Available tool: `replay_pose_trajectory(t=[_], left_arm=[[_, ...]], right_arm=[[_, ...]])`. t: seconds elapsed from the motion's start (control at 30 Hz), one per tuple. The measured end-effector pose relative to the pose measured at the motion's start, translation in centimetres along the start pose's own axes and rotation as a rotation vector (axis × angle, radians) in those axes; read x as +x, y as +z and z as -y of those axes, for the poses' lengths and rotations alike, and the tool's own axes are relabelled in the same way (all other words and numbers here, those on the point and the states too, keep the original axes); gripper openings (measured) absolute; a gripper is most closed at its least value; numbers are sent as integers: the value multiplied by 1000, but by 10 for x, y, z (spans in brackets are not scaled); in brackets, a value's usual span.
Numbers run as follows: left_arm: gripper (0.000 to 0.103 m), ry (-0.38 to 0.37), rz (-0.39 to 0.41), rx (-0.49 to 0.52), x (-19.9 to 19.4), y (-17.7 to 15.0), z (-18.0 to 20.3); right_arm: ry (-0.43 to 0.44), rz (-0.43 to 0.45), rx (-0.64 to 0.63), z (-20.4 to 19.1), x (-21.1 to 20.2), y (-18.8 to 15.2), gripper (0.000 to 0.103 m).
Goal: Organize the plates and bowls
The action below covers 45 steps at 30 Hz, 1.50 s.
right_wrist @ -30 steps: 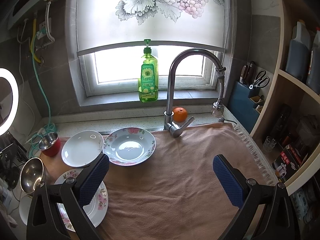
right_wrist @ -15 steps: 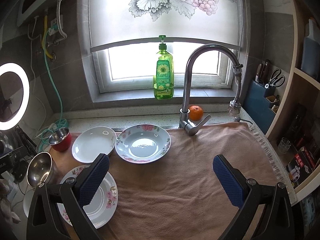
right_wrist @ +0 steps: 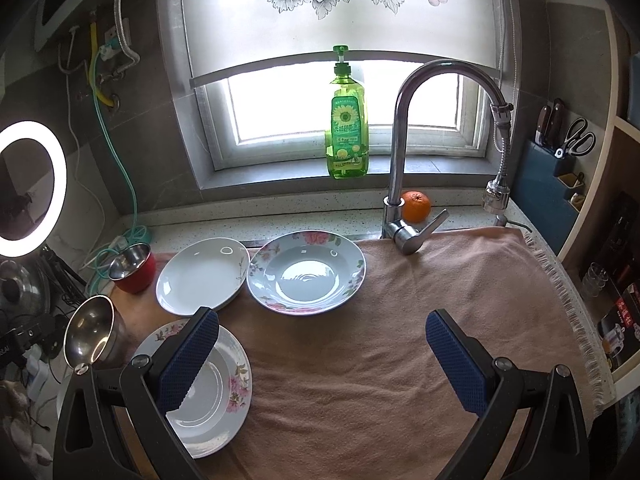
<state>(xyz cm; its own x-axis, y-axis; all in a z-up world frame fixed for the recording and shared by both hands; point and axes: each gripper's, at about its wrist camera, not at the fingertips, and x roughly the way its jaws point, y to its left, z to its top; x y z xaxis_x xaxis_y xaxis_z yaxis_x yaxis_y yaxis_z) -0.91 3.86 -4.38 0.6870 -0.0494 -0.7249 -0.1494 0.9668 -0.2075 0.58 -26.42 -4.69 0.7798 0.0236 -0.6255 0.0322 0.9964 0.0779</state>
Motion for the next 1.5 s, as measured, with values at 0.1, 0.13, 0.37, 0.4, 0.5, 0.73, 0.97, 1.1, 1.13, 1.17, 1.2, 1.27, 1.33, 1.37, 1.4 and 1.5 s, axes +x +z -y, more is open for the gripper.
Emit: replay_pose_trajectory(t=[0.1,0.13,0.37,0.4,0.5,0.73,0.97,1.1,1.13,1.17,1.2,1.27,1.33,1.37,1.4,1.5], left_arm=[[84,-3,-19,-8,1,-8,0],[84,-5,-26,-18,2,-10,-1],[80,-9,-64,-48,6,-25,-3],[78,-9,-69,-51,7,-27,-4],[72,-17,-90,-65,11,-34,-5],[50,-74,-154,-104,26,-47,-4],[39,-82,-193,-137,39,-53,-9],[38,-73,-210,-146,46,-51,-14],[38,-72,-213,-145,47,-51,-14],[38,-71,-217,-143,49,-51,-15],[38,-70,-222,-143,50,-50,-15],[38,-77,-234,-149,53,-51,-17],[37,-81,-245,-153,57,-50,-18],[37,-80,-250,-153,58,-50,-18],[37,-79,-254,-153,60,-50,-18],[37,-72,-270,-150,66,-49,-17]], right_arm=[[6,-4,-21,-2,4,1,102],[2,-2,-29,-3,5,1,102],[24,-8,-68,-10,11,-3,102],[26,-8,-73,-11,11,-4,102],[39,-7,-93,-14,14,-6,102],[99,-58,-121,-20,29,-12,102],[164,-141,-142,-27,49,-17,97],[196,-204,-149,-30,64,-23,83],[208,-220,-144,-30,67,-24,81],[223,-237,-136,-30,71,-25,77],[237,-255,-128,-29,75,-26,73],[259,-288,-115,-29,84,-28,64],[265,-310,-113,-29,91,-31,56],[268,-317,-110,-29,93,-31,55],[277,-326,-103,-29,95,-32,55],[312,-362,-87,-29,102,-35,48]])
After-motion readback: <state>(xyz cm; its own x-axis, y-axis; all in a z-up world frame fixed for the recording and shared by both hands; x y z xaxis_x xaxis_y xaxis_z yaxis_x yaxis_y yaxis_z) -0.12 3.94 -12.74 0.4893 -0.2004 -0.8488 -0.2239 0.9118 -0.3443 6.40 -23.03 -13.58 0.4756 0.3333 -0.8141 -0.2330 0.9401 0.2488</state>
